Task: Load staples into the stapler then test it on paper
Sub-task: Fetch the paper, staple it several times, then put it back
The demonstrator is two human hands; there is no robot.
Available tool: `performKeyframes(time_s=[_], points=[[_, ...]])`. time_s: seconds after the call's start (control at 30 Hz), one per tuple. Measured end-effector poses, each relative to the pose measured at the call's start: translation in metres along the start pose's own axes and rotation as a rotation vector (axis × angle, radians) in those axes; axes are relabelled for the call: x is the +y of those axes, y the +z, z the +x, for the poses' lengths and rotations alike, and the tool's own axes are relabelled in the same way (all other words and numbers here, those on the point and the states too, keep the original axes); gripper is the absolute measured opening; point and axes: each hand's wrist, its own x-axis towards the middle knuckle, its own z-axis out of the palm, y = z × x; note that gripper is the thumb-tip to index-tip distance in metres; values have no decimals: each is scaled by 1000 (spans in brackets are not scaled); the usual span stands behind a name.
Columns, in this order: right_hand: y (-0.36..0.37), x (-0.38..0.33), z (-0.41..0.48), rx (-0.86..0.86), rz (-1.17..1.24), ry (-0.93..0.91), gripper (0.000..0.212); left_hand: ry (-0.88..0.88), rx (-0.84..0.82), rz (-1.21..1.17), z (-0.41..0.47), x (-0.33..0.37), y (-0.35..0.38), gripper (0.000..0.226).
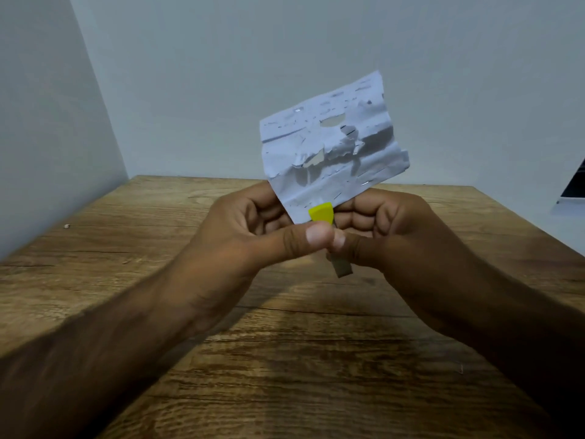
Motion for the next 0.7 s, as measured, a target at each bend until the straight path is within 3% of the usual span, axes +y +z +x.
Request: performKeyframes(time_s=[0.13, 0.27, 0.4, 0.53, 0.7], points=[[5, 0, -4, 11, 20, -26, 27, 51, 181, 55, -1, -7, 12, 29], [8, 3, -2, 62, -14, -37, 22, 128, 250, 112, -2, -6, 15, 2], [8, 3, -1, 34, 19, 19, 21, 26, 244, 84, 0, -4, 11, 3], [4, 4, -1, -61, 35, 91, 24, -66, 182, 24, 0, -5, 3, 26], [-3, 4, 0, -81, 41, 99, 21, -128, 172, -2, 3, -7, -5, 21]])
